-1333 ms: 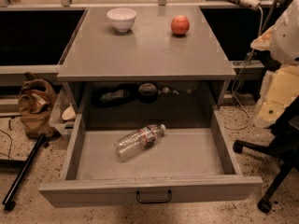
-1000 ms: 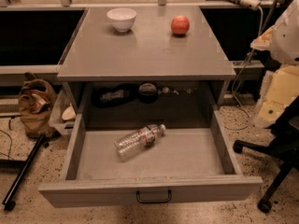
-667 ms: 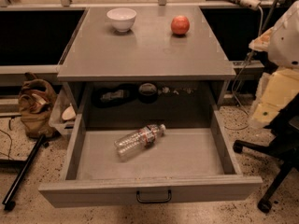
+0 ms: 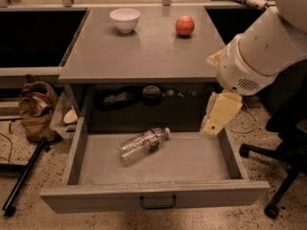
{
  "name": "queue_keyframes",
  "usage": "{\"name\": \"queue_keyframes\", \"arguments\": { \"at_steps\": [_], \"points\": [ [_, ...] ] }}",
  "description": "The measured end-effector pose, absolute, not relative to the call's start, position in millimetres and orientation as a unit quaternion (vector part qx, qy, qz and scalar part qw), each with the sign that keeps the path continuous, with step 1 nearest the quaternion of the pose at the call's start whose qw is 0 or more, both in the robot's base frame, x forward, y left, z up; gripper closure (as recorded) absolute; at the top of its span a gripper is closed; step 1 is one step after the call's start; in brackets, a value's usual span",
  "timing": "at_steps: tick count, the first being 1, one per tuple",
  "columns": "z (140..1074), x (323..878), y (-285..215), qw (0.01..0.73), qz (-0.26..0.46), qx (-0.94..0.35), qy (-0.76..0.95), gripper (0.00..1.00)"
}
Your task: Pick water bottle from top drawer and place on counter
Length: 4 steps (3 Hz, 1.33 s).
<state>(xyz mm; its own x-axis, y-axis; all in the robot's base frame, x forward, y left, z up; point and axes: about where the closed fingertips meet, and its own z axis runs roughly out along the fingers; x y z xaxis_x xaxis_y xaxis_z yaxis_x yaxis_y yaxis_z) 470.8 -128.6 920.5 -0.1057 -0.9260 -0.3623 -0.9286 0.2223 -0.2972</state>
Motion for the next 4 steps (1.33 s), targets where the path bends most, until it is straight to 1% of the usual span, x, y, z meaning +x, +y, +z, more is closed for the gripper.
{"name": "queue_keyframes", "arguments": {
  "at_steps": [1,2,4],
  "points": [
    [920.5,470.8,-128.6,0.241,0.003,-0.624,0.744,0.0],
    [891.7,480.6,-119.6,0.246,0.016,-0.626,0.74,0.0],
    [810.4,497.8,-61.9,0.265,0.065,-0.666,0.695,0.0]
  ]
}}
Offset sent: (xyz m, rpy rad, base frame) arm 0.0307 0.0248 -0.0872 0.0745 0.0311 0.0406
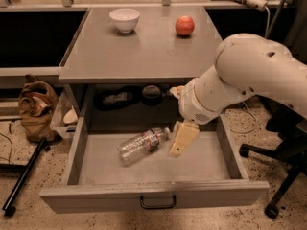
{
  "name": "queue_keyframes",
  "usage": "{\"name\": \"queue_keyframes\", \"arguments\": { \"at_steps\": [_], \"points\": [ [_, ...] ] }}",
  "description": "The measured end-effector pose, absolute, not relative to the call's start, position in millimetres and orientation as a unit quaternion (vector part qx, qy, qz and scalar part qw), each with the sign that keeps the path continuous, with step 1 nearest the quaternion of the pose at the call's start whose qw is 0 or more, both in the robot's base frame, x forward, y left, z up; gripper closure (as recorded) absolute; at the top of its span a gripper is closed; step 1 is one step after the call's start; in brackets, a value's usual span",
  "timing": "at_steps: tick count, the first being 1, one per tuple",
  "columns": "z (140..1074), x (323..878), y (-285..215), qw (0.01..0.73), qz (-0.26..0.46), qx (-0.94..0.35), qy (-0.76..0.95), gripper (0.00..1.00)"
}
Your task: Pick water bottle from top drawer and place on counter
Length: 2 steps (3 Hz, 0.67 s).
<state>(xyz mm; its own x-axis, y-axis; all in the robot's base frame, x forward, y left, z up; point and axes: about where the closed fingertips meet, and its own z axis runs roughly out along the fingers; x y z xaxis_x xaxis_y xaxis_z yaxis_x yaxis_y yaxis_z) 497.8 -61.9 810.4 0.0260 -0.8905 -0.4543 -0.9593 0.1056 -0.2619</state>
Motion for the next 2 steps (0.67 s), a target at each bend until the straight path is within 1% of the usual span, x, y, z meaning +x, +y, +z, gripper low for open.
{"name": "queue_keyframes", "arguments": {
  "at_steps": [1,2],
  "points": [
    [810.4,497.8,-61.9,0.265,0.065,-0.666,0.695,0.0],
    [777.3,517.3,-42.1,0.261,0.069,-0.668,0.693,0.0]
  ]
}}
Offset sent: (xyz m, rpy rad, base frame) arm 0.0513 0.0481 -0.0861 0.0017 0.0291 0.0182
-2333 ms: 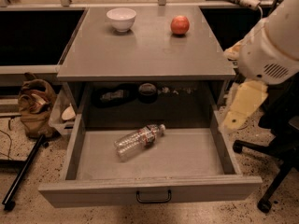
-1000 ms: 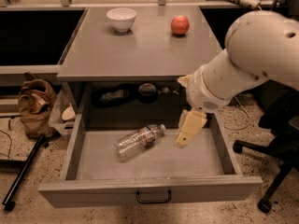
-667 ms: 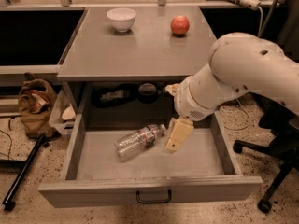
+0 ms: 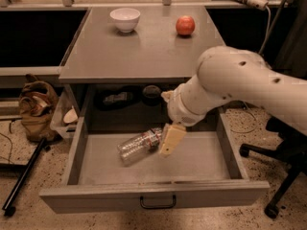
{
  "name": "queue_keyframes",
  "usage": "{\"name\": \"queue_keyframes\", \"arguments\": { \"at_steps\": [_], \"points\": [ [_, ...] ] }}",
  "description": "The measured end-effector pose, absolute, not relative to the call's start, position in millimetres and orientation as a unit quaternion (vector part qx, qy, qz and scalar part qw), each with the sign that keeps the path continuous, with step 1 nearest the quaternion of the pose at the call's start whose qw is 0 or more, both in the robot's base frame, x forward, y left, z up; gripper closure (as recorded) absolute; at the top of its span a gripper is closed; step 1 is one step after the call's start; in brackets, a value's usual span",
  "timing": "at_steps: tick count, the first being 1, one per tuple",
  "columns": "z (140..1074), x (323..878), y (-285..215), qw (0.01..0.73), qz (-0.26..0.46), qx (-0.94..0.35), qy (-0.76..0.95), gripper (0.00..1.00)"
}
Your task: Pick water bottle from top drawer and place on counter
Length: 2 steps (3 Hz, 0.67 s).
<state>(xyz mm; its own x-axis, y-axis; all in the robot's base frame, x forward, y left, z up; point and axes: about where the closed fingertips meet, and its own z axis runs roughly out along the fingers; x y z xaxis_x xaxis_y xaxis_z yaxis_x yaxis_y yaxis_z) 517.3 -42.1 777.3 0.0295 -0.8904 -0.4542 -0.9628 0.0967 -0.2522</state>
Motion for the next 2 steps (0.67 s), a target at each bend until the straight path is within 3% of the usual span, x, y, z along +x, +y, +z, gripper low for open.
{"name": "queue_keyframes", "arguments": {
  "at_steps": [2],
  "points": [
    [716.2,561.5,12.0,0.257,0.086,-0.689,0.672,0.0]
  ]
}}
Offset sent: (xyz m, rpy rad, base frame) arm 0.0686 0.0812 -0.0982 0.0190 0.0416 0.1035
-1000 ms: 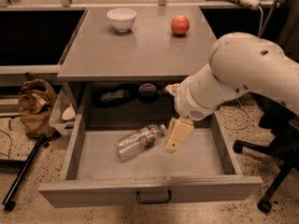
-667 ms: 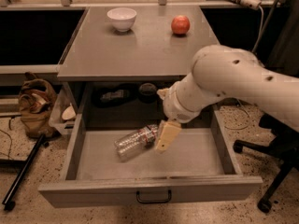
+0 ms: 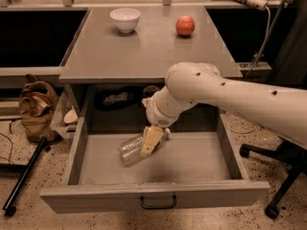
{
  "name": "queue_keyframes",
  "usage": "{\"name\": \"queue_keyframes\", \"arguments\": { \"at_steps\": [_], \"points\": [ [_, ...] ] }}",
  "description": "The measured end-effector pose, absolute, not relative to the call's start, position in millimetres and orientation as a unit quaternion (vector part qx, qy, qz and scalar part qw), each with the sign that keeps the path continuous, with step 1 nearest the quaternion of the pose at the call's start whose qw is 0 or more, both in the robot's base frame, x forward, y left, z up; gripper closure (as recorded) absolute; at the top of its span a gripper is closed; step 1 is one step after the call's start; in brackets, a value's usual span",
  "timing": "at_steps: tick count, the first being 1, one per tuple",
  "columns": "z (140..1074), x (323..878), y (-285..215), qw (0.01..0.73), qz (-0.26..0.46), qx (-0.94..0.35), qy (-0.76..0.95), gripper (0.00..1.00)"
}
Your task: Pick water bottle from top drawer and place on counter
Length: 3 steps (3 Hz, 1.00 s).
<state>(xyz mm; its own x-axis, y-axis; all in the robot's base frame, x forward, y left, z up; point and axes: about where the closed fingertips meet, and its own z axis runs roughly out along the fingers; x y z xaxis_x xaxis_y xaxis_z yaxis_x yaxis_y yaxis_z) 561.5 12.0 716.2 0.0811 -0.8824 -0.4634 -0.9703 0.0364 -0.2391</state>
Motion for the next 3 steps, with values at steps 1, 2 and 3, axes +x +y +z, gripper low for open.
{"name": "queue_keyframes", "arguments": {
  "at_steps": [1,2,3],
  "points": [
    [685.9,569.4,18.5,0.238,0.106,-0.691,0.675,0.0],
    [659.7,570.3,16.6,0.22,0.128,-0.686,0.682,0.0],
    [641.3,569.0,20.7,0.207,0.152,-0.686,0.681,0.0]
  ]
}}
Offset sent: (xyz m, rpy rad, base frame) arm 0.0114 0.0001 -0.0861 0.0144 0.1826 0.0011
